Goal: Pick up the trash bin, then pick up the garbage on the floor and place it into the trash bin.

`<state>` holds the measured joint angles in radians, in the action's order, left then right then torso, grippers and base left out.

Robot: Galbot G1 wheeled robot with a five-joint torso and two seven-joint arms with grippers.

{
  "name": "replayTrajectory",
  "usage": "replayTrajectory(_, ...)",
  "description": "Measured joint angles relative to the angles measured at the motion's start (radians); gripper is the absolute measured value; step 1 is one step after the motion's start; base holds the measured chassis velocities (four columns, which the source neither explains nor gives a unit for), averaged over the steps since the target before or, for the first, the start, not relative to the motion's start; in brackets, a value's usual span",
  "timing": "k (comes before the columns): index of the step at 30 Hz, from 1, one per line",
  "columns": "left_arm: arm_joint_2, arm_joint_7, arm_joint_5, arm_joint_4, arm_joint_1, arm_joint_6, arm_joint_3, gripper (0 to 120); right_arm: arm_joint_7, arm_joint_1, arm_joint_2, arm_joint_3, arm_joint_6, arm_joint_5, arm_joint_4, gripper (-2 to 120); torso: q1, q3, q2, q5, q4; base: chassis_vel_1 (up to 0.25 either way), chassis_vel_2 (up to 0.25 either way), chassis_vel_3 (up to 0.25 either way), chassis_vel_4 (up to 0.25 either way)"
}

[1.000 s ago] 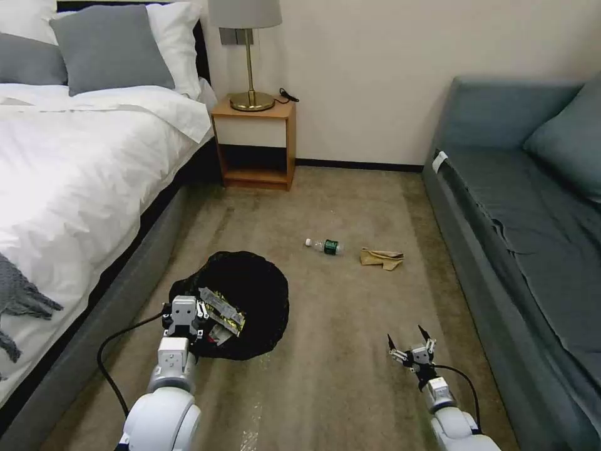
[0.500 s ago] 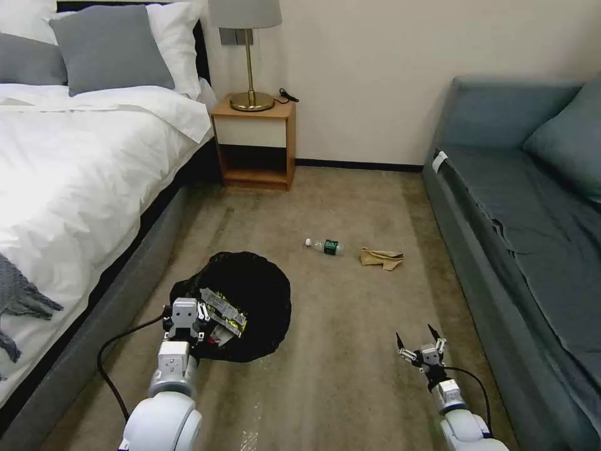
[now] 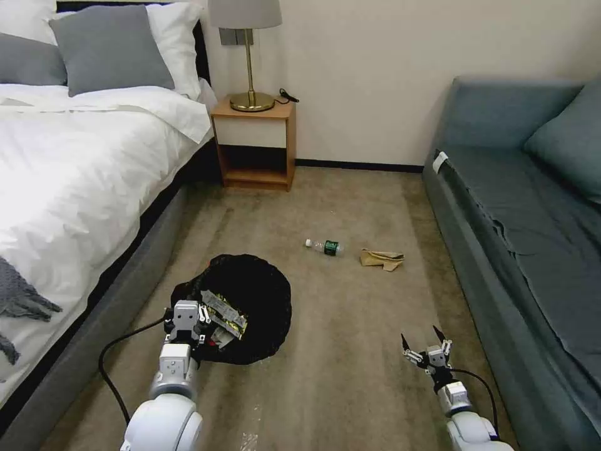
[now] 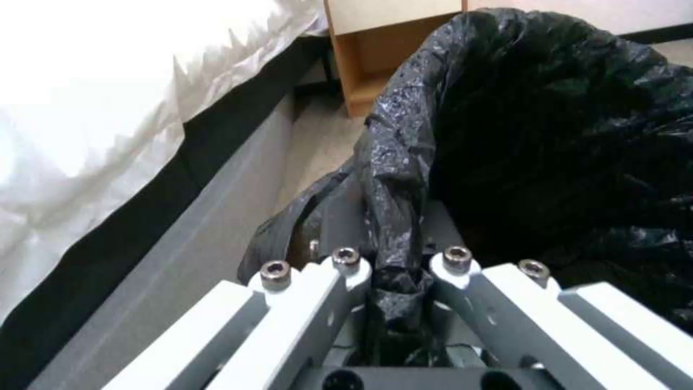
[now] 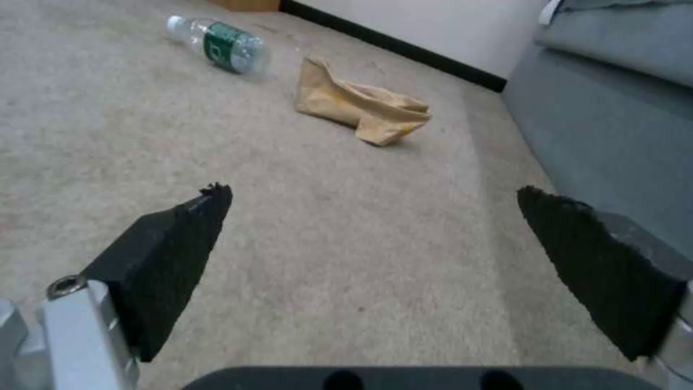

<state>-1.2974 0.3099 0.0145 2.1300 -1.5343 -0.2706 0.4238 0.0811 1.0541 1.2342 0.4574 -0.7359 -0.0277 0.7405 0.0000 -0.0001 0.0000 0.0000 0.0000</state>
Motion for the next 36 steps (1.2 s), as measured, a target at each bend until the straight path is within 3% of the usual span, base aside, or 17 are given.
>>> replayTrajectory(36,0.019,0.003,0.023,-0.031,0.071,-0.004,0.025,4,0.019,-0.018,0.011,0.014,-0.004,-0.002,-0.031,100,0.0,0.0,0.0,0.0,0.0,-0.068,0.069,0.068,-0.068)
